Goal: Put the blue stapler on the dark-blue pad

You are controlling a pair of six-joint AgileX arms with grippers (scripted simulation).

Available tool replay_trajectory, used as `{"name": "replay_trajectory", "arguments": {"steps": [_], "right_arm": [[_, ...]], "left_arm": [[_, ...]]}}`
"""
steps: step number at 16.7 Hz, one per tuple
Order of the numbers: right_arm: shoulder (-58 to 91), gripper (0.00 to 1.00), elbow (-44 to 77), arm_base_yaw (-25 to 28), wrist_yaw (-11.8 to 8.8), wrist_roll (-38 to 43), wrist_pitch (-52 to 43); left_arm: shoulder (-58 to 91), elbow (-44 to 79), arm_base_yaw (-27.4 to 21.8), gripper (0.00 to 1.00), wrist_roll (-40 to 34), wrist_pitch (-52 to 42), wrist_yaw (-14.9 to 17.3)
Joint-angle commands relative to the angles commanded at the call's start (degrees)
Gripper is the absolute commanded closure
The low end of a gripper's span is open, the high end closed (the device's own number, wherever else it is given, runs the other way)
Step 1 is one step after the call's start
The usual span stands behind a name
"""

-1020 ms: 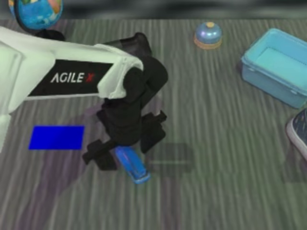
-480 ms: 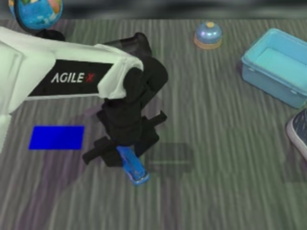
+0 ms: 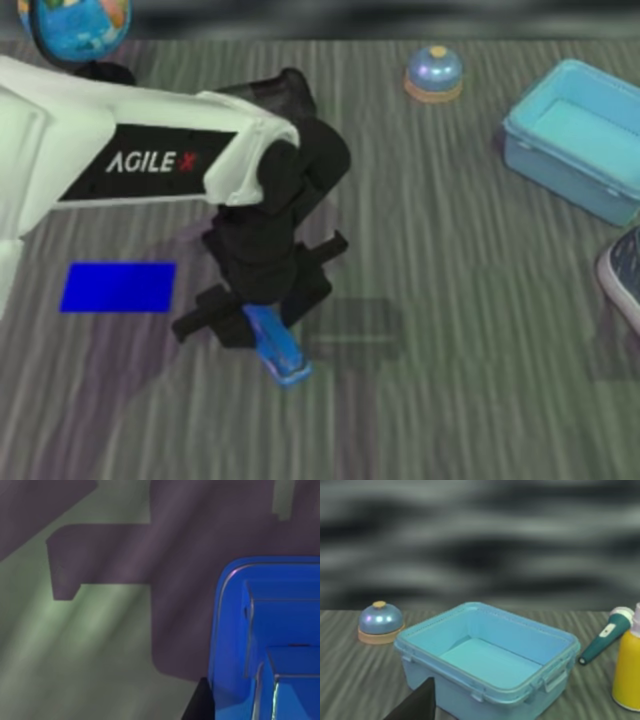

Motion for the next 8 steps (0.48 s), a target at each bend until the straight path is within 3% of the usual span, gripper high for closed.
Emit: {"name": "replay_trajectory", "arguments": {"steps": [8], "right_arm": [[0.0,0.0,0.0,0.0,0.0,0.0,0.0]], "left_arm": [[-4.61,10.96,0.77,1.0,-0.47,-16.59,-0.05]]}}
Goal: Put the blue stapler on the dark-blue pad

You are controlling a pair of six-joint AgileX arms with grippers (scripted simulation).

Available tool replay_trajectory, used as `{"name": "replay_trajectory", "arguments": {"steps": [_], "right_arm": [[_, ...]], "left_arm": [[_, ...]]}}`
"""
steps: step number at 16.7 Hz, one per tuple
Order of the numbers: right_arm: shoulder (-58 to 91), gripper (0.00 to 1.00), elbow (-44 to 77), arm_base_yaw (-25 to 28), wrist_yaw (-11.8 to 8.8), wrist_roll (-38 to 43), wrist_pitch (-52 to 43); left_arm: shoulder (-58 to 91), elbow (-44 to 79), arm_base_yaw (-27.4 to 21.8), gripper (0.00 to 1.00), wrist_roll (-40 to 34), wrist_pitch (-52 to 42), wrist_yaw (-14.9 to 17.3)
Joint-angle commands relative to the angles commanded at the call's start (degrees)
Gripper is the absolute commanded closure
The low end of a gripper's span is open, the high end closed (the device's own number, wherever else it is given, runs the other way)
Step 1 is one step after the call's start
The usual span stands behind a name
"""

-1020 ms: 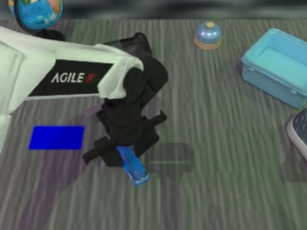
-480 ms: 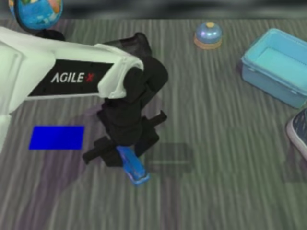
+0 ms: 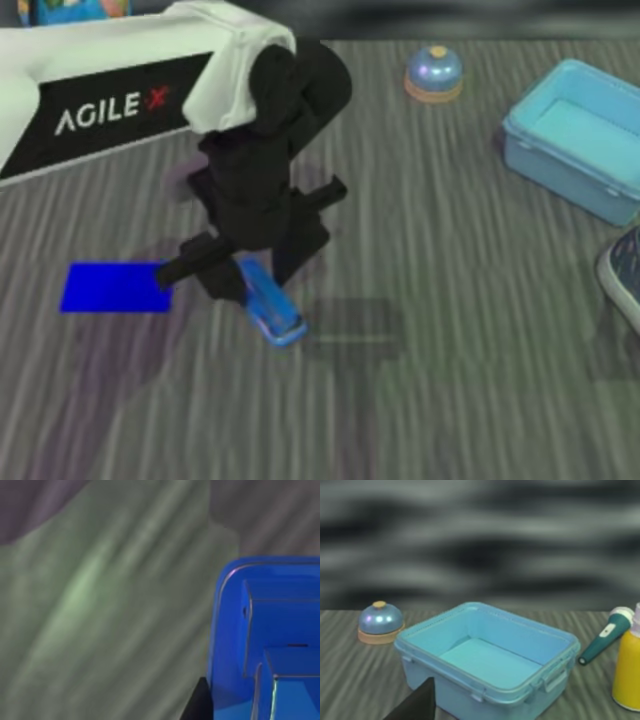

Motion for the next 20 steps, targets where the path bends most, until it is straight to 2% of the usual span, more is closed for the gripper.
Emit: {"name": "replay_trajectory", "arguments": {"steps": [3,8,10,13,17,20], "right_arm": [[0.0,0.0,0.0,0.0,0.0,0.0,0.0],[0.0,0.0,0.0,0.0,0.0,0.0,0.0],[0.0,0.0,0.0,0.0,0.0,0.0,0.0],[0.0,0.0,0.0,0.0,0.0,0.0,0.0],[0.0,0.0,0.0,0.0,0.0,0.0,0.0],[0.0,0.0,0.0,0.0,0.0,0.0,0.0]], "left_arm": [[-1.79,2.93,0.19,1.0,0.21,-3.77,0.01],[-1.64,2.91,0.01,1.0,0.15,-3.77,0.0],[-1.53,3.15,2.05,1.0,-1.92,-4.0,0.03],[-1.41,3.48,9.14,1.0,-9.51,-4.61,0.11],[-1.84,3.36,21.99,1.0,-22.91,-5.3,0.21],[-2.59,3.25,27.31,1.0,-28.16,-5.24,0.35]]}}
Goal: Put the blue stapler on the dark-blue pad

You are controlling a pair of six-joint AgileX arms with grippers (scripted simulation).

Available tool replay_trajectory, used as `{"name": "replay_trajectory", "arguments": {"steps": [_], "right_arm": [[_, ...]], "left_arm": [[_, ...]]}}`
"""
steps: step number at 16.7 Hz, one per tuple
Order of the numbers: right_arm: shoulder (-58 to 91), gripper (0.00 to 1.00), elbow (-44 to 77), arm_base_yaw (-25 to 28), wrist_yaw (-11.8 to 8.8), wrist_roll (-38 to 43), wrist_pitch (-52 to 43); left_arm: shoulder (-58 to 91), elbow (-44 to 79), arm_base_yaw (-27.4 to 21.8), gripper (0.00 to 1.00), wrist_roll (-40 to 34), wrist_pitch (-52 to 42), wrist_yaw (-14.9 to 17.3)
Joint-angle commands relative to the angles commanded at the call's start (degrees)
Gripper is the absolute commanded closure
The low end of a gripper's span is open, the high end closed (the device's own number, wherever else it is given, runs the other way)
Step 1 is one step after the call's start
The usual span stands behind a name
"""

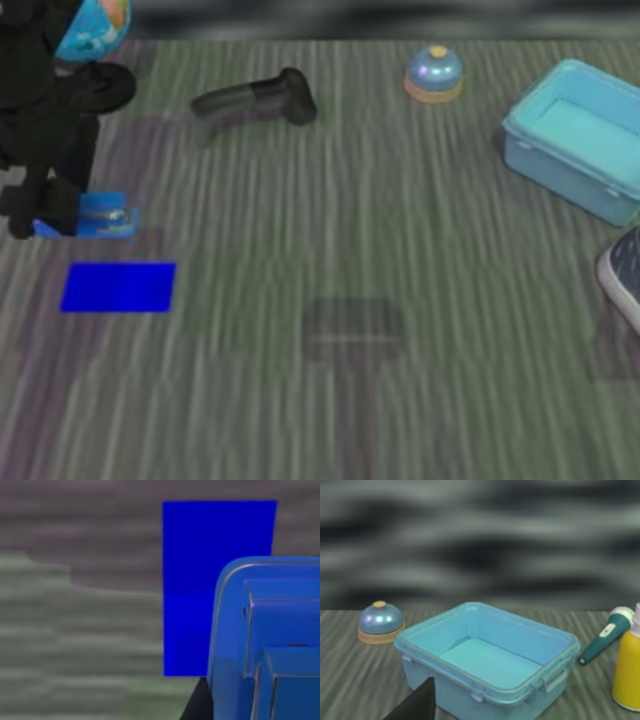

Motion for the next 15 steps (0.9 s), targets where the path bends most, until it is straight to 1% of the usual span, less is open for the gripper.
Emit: {"name": "replay_trajectory", "arguments": {"steps": [2,7,10,15], "right_arm": [[0.0,0.0,0.0,0.0,0.0,0.0,0.0],[0.0,0.0,0.0,0.0,0.0,0.0,0.0],[0.0,0.0,0.0,0.0,0.0,0.0,0.0],[0.0,0.0,0.0,0.0,0.0,0.0,0.0]], "left_arm": [[-0.16,-0.02,0.63,1.0,-0.61,0.06,0.03],[0.32,-0.68,0.43,1.0,-0.5,1.0,0.01],[1.72,-4.37,0.44,1.0,-0.76,6.13,0.01],[5.16,-12.66,0.11,1.0,-1.13,18.03,-0.02]]}}
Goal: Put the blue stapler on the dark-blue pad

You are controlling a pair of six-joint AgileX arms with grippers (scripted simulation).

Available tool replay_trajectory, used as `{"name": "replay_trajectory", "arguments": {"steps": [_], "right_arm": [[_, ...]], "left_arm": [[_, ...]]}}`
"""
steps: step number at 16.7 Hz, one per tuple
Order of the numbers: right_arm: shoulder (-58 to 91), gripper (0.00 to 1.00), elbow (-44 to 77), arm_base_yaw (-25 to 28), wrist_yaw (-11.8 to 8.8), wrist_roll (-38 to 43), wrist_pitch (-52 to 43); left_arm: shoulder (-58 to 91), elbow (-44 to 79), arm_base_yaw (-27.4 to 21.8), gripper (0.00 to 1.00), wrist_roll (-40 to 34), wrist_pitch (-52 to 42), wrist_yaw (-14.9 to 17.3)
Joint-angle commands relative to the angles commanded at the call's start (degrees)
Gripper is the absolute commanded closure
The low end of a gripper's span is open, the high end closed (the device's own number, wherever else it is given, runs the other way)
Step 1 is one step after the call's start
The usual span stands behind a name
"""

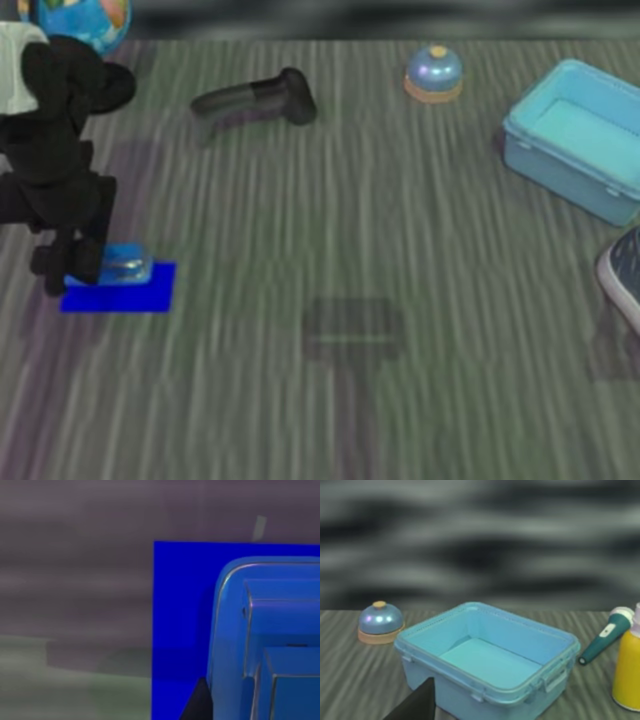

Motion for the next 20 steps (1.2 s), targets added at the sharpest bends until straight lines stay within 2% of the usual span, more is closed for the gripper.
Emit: {"name": "replay_trajectory", "arguments": {"steps": [6,19,20], "right_arm": [[0.0,0.0,0.0,0.0,0.0,0.0,0.0],[0.0,0.0,0.0,0.0,0.0,0.0,0.0],[0.0,0.0,0.0,0.0,0.0,0.0,0.0]], "left_arm": [[0.79,-2.06,-0.15,1.0,-0.07,2.83,0.11],[0.79,-2.06,-0.15,0.02,-0.07,2.83,0.11],[0.79,-2.06,-0.15,0.0,-0.07,2.83,0.11]]}}
